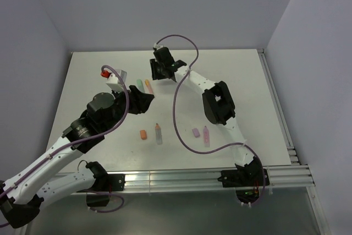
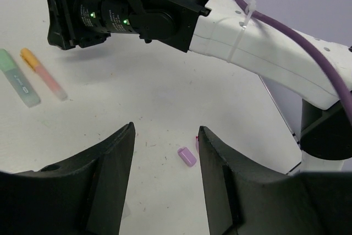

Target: Insert the pens into the pen caps

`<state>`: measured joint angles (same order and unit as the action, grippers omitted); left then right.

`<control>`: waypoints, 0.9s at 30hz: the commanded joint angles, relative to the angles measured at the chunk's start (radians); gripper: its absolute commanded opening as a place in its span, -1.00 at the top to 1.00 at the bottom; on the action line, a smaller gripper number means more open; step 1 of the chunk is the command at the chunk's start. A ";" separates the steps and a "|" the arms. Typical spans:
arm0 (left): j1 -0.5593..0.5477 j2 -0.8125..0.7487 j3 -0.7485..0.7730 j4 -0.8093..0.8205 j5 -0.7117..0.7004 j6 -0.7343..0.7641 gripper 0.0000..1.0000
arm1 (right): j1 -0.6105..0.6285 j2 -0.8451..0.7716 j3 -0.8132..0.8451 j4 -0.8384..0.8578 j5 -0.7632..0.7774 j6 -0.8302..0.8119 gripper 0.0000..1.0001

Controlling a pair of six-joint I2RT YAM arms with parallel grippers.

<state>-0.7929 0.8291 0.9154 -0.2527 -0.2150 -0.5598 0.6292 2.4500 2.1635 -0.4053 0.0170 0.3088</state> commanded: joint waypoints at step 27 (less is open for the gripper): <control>0.149 -0.054 0.030 -0.217 -0.212 -0.178 -0.16 | 0.402 -0.608 -0.794 -0.127 0.245 0.414 0.10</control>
<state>-0.6605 0.7883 0.9485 -0.4580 -0.4168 -0.7048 1.0168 1.8519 1.3918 -0.5400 0.2214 0.6533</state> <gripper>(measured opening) 0.581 0.449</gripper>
